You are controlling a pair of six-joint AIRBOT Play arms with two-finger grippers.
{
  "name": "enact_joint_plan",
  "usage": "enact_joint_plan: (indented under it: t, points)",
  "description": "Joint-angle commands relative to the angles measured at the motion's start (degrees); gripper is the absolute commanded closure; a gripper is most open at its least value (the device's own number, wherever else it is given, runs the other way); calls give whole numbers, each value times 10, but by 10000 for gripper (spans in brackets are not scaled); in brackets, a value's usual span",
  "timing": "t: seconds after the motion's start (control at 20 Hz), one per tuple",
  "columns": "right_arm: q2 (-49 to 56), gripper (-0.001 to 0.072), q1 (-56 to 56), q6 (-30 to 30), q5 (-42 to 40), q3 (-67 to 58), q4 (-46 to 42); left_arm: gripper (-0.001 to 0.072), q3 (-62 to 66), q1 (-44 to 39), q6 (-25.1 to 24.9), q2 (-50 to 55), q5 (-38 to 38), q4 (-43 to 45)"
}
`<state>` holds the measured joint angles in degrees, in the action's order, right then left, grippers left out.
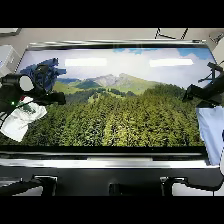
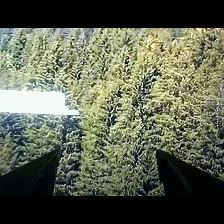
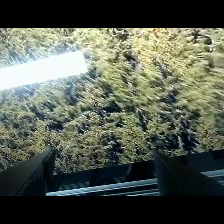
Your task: Fold the clothes and pants, and hang the long-sleeved shirts on hangers.
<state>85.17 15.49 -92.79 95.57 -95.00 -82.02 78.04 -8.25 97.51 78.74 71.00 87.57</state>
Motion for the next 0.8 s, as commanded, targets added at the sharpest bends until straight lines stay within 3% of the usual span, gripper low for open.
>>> enact_joint_plan:
  t: [0.0, 0.55, 0.75]
  points:
    - [0, 27, 0, 1, 0, 0, 1, 9, 0, 0, 0, 0, 0, 0]
    - [0, 28, 0, 1, 0, 0, 1, 10, 0, 0, 0, 0, 0, 0]
    - [0, 33, 0, 1, -70, 0, 7, 9, 0, 0, 7, 3, -2, -8]
